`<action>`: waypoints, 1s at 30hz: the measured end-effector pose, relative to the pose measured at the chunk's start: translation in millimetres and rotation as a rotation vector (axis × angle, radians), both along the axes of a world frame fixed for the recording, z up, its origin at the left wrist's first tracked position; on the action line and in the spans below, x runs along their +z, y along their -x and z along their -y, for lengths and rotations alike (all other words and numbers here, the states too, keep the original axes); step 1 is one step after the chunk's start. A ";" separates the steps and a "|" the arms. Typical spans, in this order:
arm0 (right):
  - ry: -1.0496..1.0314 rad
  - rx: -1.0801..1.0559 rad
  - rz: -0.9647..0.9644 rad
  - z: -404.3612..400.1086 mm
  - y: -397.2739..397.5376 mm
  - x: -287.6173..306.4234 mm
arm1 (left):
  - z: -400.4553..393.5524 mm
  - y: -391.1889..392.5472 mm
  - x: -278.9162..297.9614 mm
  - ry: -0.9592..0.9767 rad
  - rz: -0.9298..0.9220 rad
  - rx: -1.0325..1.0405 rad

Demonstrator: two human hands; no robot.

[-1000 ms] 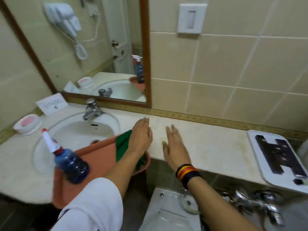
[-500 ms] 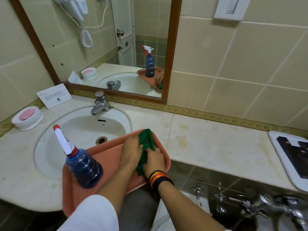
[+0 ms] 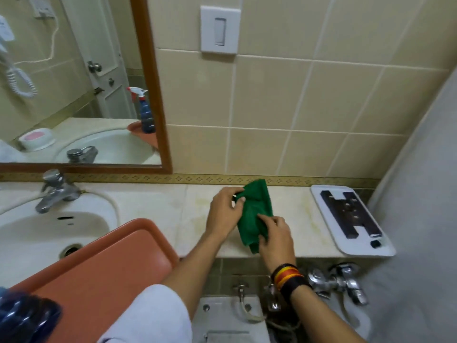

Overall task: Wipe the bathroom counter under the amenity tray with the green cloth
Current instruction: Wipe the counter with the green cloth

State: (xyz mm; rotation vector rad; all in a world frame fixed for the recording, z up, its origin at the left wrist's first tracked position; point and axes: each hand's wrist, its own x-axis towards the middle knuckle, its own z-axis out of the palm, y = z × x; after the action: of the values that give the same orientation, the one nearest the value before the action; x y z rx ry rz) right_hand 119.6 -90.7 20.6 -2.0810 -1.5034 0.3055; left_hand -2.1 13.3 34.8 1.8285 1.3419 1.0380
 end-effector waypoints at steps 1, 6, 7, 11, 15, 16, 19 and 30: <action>0.124 -0.028 0.091 2.6 -25.3 -8.1 | -2.5 -20.8 -12.8 0.021 -0.039 -0.051; 0.172 -0.003 0.169 -4.1 -82.4 -39.0 | -9.0 -45.5 -97.3 0.017 -0.507 -0.136; 0.156 0.033 0.160 -15.7 -85.2 -44.8 | -8.3 -45.2 -112.0 -0.006 -0.598 -0.143; 0.209 0.122 0.272 -75.4 -87.5 -85.6 | -13.7 -43.6 -131.7 -0.083 -0.680 -0.116; 0.226 0.107 0.306 -148.9 -104.6 -106.3 | -21.7 -47.8 -136.2 -0.092 -0.687 -0.120; 0.227 0.112 0.312 -157.7 -106.8 -105.0 | -21.1 -47.0 -136.2 -0.087 -0.694 -0.131; 0.221 0.124 0.285 -129.0 -109.8 -107.5 | -19.2 -45.3 -135.3 -0.071 -0.696 -0.136; 0.241 -0.091 0.313 -75.5 -191.8 -109.6 | -19.3 -48.4 -132.1 -0.061 -0.696 -0.146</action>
State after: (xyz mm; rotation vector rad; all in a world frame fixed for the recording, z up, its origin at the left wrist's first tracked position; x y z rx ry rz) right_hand 311.4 -15.3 -89.0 -2.4734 -1.6072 0.1350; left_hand 46.3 32.6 -97.4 2.4141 1.5232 0.3642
